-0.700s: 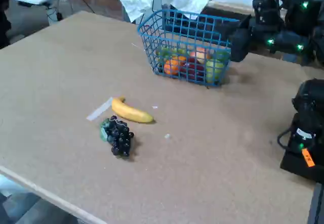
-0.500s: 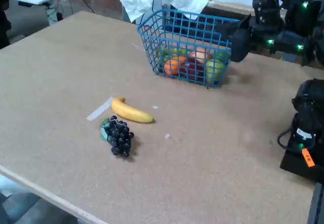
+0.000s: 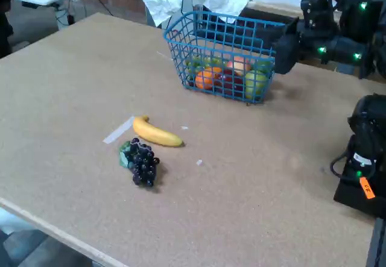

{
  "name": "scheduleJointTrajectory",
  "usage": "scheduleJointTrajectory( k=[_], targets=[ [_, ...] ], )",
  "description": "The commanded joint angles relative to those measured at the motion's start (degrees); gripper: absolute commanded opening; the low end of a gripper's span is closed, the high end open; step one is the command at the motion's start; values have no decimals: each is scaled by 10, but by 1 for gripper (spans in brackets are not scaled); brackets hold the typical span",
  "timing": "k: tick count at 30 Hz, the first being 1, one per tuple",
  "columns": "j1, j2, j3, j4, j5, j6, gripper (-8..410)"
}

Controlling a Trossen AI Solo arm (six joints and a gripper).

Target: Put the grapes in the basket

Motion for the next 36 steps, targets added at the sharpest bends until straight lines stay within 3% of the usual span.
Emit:
scheduleJointTrajectory(
  k=[1, 5, 9, 16, 21, 28, 32, 36],
  targets=[
    [0, 0, 0, 3, 0, -1, 0],
    [0, 0, 0, 5, 0, 0, 0],
    [0, 0, 0, 8, -1, 47, 0],
    [0, 42, 10, 24, -19, 39, 0],
    [1, 160, 77, 23, -39, 28, 0],
    [13, 379, 242, -15, -128, 8, 10],
    [46, 505, 334, -56, -156, -9, 54],
    [87, 619, 404, -93, -161, -18, 130]
  ],
)
